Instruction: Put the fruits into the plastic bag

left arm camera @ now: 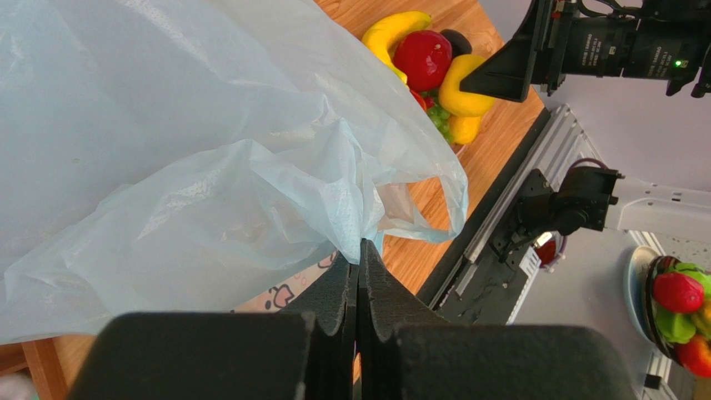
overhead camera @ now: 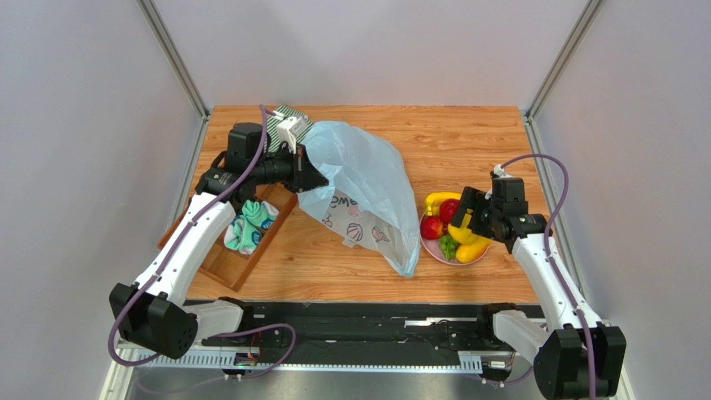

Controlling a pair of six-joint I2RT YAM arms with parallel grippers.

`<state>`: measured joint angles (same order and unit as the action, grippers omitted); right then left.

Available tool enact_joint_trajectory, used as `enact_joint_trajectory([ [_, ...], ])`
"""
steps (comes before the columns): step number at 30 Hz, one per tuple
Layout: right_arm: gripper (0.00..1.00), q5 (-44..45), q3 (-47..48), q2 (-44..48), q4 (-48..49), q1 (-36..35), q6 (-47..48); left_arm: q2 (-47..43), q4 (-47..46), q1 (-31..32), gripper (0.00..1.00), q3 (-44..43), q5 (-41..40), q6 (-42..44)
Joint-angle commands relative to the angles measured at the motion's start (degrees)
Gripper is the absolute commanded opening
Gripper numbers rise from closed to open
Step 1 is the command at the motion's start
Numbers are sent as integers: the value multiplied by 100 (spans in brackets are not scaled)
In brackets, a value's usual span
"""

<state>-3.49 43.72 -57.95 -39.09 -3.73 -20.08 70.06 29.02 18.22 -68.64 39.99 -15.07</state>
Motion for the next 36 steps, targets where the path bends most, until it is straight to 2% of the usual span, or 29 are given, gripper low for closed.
enact_joint_trajectory([
  [1, 91, -135, -39, -32, 253, -40, 56, -19, -10, -38, 0, -79, 9, 30],
  [3, 88, -144, -31, -32, 244, -40, 56, -28, -19, -38, 0, -79, 9, 22],
  [6, 74, -135, -22, -14, 218, -40, 65, -37, -10, -46, 0, -79, 0, 30],
  [14, 55, -161, 31, 117, 130, -32, 83, -37, 8, -46, 0, -79, 0, 13],
  [18, 40, -284, 224, 302, -115, -40, 109, -45, 8, -55, 0, -88, 9, 22],
  [24, 36, -293, 847, 1082, -450, -338, -92, -63, -53, -64, 0, -70, 79, -57],
  [27, 35, -337, 1103, 1356, -232, -891, -251, -63, -220, -99, 0, -9, 359, -197],
  [30, 32, -354, 1165, 1401, 259, -1891, -558, -45, -431, -160, 0, 52, 684, -390],
  [32, 31, -197, 1156, 1270, 550, -2393, -795, -54, -545, -196, 0, 114, 834, -549],
  [33, 31, -101, 1173, 1156, 830, -2918, -831, -54, -642, -231, 0, 132, 974, -602],
  [35, 31, 128, 1278, 708, 1060, -3431, -910, -63, -721, -231, 0, 149, 1072, -725],
  [36, 31, 172, 1436, 524, 1244, -3903, -919, -98, -783, -240, 0, 149, 1133, -769],
])
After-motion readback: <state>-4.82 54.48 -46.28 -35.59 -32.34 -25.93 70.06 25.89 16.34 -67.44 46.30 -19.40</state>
